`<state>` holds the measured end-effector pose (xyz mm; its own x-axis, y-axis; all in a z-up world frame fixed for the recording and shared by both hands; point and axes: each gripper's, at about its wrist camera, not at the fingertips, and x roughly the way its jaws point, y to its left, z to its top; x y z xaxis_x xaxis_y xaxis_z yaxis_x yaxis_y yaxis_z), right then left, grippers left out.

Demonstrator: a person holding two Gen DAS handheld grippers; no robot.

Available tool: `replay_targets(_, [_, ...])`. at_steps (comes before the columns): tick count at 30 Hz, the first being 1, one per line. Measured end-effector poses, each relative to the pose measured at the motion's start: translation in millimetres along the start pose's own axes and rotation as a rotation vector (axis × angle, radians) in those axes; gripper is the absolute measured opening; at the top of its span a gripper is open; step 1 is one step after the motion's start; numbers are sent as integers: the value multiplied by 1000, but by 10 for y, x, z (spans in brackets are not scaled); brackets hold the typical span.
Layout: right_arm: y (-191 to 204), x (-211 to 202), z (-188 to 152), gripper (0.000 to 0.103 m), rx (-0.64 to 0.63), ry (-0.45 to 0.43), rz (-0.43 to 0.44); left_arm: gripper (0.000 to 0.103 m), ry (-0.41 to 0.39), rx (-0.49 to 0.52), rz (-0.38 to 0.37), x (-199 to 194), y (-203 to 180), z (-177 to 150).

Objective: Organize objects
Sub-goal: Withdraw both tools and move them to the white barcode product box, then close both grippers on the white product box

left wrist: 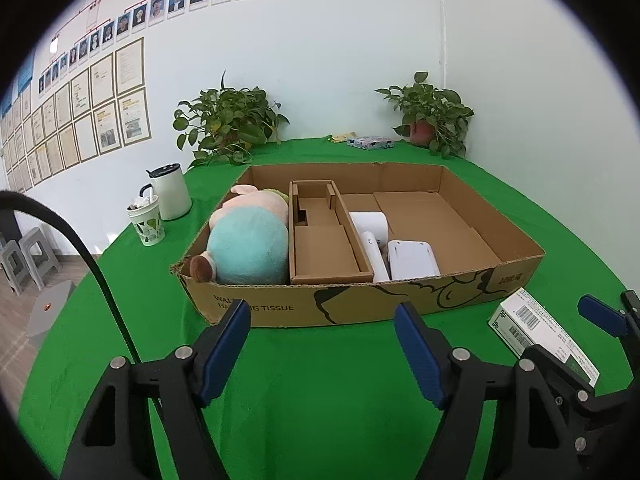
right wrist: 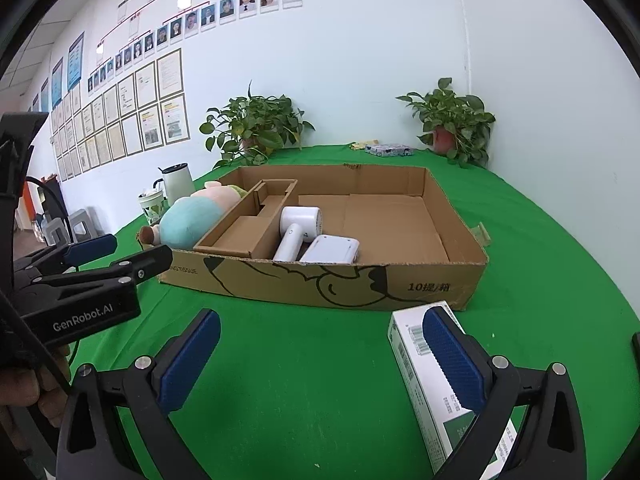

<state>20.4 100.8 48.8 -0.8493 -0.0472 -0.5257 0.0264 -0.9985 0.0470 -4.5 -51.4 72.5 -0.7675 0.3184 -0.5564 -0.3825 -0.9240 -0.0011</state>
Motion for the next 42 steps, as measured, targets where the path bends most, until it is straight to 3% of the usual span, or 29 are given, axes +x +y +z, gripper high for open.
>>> replay_targets(2, [-56,1,-40,102,8,15,-4,61,47,-6,-77,49,0,-35])
replay_targets(5, [-192,-5,-157,102,-9,51,-32,62,90,-6,-144,87,0,-108])
replay_targets(7, [-347,-8,-268,102,-23,94,-84,72,118,7,-147,124,-11,-155])
replay_targets(13, [-945,148,-654,102,37,296,-208,72,182,-29,-196,242,-47,-323])
replay_targets(17, [-1087,285,-835,100,100,392,-155,72,201,-18,-218,269,-121,-386])
replay_targets(20, [-999,314,-873,83,62,399,-137,72,210,-11,-237,265,-137,-397])
replay_targets(22, [-904,324,-852,60,39,397,-109,72,223,-10,-262,255,-127,-405])
replay_targets(25, [-728,331,-829,59,-7,402,-124,72,232,-19,-312,232,-108,-410])
replay_targets(31, [-246,366,-786,62,-16,396,-9,72,293,-91,-378,309,-31,-432])
replay_targets(32, [-187,378,-780,64,-13,394,3,72,304,-99,-387,329,-30,-437])
replay_targets(34, [-89,398,-758,89,-15,400,23,72,324,-95,-402,362,-49,-446])
replay_targets(35, [-41,415,-751,93,-15,397,36,72,332,-92,-412,374,-62,-451])
replay_targets(42, [89,269,-735,98,-69,329,81,73,434,-213,-569,639,-95,-471])
